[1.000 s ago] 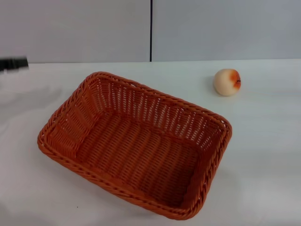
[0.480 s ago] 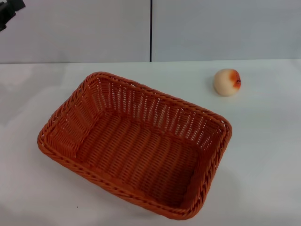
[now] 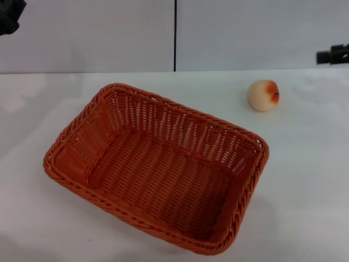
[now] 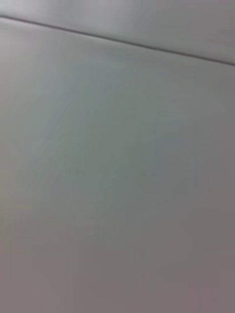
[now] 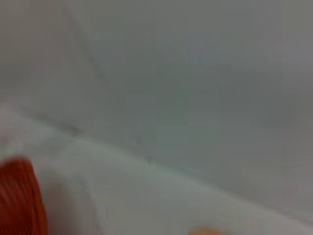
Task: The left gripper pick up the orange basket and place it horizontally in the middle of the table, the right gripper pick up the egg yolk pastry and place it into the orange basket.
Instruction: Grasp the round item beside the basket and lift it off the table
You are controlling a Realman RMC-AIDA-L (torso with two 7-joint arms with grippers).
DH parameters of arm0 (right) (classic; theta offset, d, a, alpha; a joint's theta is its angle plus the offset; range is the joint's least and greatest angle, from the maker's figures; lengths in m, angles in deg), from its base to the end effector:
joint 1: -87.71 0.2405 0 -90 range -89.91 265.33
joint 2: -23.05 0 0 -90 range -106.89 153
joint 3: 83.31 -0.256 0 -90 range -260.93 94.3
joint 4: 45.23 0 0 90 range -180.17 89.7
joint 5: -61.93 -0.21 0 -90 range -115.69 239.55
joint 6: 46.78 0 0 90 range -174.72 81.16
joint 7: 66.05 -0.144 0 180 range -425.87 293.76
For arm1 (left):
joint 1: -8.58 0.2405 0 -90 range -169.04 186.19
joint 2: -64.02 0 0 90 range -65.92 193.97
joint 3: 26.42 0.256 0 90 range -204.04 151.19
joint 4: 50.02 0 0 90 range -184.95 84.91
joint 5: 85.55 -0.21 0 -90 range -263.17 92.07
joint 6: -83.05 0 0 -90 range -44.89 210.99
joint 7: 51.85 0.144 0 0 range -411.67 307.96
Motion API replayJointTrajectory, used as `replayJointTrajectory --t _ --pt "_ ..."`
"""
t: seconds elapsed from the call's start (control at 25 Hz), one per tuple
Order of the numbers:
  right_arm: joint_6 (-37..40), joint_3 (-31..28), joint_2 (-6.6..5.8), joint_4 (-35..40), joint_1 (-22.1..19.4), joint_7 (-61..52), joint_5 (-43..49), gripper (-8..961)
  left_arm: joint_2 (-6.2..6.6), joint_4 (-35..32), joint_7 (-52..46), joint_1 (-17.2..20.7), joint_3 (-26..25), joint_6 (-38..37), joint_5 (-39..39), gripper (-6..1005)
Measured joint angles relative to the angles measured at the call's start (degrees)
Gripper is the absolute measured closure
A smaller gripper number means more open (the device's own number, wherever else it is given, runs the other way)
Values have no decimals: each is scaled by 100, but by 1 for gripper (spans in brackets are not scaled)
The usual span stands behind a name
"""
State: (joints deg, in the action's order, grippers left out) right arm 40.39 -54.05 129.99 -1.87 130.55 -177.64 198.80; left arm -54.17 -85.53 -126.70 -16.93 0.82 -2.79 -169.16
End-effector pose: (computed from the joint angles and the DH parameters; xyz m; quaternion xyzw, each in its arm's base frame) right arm 0.2616 0.4081 0.1137 -0.8963 0.3761 0.1039 0.2108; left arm -0.2822 0.3468 0.0921 -0.7691 -0.2349 -0.4705 0.3632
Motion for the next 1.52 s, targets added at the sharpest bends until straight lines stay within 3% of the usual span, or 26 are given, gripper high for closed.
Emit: replayJointTrajectory --t 0.08,0.16,0.2,0.24,0.4,0.52,0.56,0.72,0.92,1.16,1.52 --pt "-111 437 4 -30 145 -145 170 325 0 320 374 -20 0 -172 210 1000" --pt "-527 1256 73 -45 228 -418 196 325 -4 478 572 -42 0 -264 255 1000" --pt "-527 1256 73 -45 228 -418 196 325 -9 572 669 -57 0 -313 262 1000" --pt "-863 1752 133 -105 264 -541 201 325 -12 724 791 -79 0 -381 265 1000" --pt "-1275 2234 217 -256 338 -608 213 325 -19 875 919 -89 0 -485 268 1000" --pt "-1735 2558 371 -354 394 -613 233 325 -24 1022 972 -103 11 -563 270 1000" --pt "-1735 2558 371 -354 394 -613 233 325 -23 1066 985 -107 32 -577 271 1000" --pt "-2203 2816 590 -385 438 -610 304 326 -25 1166 1009 -110 94 -636 275 1001" --pt "-2605 3011 729 -754 637 -599 411 326 -28 1234 1012 -114 102 -693 276 1001" --pt "-2787 3108 793 -981 742 -576 458 326 -28 1238 1012 -114 101 -706 276 1001" --pt "-2649 3102 832 -683 548 -543 458 508 -18 1240 1016 -112 120 -690 276 1000"
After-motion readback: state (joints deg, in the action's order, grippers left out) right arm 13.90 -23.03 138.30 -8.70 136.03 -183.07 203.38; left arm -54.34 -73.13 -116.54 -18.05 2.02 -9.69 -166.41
